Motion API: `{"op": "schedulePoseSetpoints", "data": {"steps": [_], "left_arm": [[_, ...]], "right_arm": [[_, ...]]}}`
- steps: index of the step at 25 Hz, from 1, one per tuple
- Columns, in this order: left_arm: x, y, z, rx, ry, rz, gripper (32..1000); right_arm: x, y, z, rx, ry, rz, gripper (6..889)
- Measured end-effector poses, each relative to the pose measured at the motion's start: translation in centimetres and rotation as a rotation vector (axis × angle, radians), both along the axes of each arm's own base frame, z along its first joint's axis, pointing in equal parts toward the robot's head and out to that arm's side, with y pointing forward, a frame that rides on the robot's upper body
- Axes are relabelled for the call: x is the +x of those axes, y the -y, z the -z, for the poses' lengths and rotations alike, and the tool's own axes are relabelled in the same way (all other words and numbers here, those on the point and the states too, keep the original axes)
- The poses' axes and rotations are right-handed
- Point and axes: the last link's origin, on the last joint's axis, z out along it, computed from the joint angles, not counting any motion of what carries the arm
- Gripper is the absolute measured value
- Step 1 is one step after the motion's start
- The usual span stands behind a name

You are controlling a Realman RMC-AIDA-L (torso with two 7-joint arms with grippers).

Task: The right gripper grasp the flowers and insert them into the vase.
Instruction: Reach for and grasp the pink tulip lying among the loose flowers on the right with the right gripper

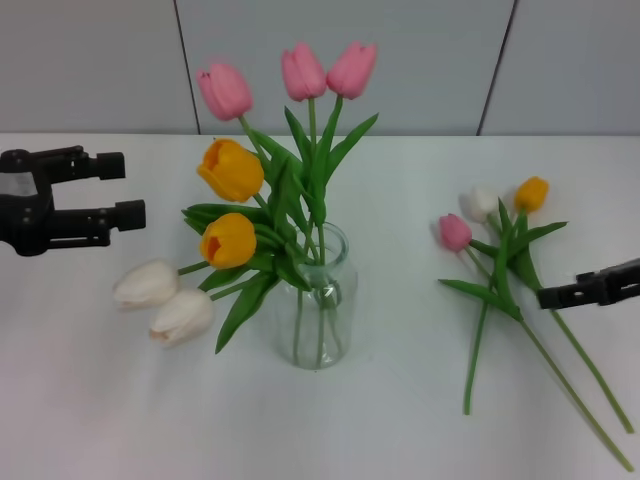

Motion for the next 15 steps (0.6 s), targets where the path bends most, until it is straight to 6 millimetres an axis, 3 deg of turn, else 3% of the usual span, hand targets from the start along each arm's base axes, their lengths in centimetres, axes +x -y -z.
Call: {"op": "schedulePoseSetpoints", "data": {"steps": [6,15], "left_arm": [[0.3,-0.1,0.4,-0.003,0.001,0.011,830],[0.1,0.1,0.9,-0.006,0.008,0.009,830]], "right_arm": [[-0.9,-1.6,3.6,-0.043,0.1,-0.016,828],[-0.9,-2.5,6.0,-0.021,0.164,-0.023,828]]}}
